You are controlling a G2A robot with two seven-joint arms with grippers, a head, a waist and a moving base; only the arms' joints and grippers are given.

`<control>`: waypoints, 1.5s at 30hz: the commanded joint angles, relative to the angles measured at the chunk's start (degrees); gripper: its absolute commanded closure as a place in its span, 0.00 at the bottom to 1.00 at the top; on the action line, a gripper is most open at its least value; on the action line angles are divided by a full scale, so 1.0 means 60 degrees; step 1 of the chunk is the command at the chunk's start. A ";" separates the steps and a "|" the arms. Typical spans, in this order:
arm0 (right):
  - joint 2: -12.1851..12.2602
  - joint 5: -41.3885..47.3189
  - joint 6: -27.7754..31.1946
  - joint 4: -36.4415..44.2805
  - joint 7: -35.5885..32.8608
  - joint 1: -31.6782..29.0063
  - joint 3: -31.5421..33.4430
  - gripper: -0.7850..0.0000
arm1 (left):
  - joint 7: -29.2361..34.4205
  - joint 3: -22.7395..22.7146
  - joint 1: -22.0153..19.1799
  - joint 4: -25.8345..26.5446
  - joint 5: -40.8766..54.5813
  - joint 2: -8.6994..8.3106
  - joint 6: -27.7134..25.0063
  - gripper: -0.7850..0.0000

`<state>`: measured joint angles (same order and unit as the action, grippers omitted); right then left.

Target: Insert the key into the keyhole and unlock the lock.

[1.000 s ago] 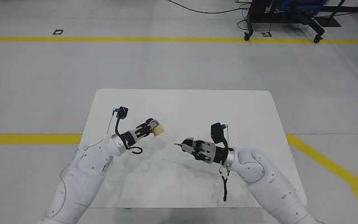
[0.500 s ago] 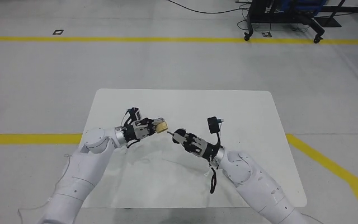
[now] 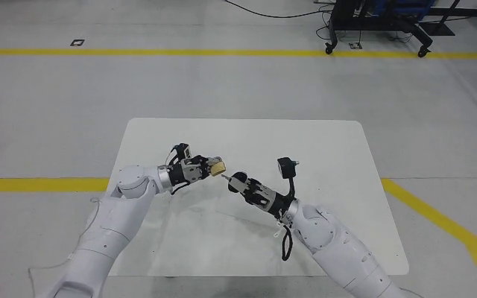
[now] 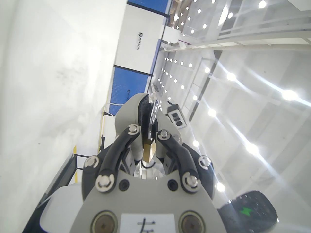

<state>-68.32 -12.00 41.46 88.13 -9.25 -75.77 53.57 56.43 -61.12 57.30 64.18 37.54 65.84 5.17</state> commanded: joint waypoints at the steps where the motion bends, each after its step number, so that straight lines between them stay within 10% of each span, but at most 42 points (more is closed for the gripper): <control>1: 0.0000 0.0000 0.0000 0.0000 0.0000 0.0000 0.0000 1.00 | -0.0941 -0.0015 0.0216 0.0388 -0.0100 0.0011 0.0160 1.00; 16: 0.0248 0.0920 -0.5442 0.2701 -0.0320 -0.2077 0.1134 1.00 | -0.2986 -0.0278 0.0466 0.1961 -0.0960 -0.0049 0.1662 1.00; 31: 0.0231 0.0933 -0.5577 0.2686 -0.0301 -0.2091 0.1057 1.00 | -0.3052 -0.0089 0.0545 0.2173 -0.1245 -0.0023 0.1559 1.00; 45: -0.0650 0.1155 -0.7850 0.2067 0.2983 -0.1096 -0.1002 1.00 | -0.3098 -0.0383 0.0826 0.2363 -0.0988 -0.0002 0.1068 1.00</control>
<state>-71.99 -5.96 -5.77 100.68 8.09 -82.56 47.71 38.04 -63.36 62.17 78.26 31.75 65.83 11.57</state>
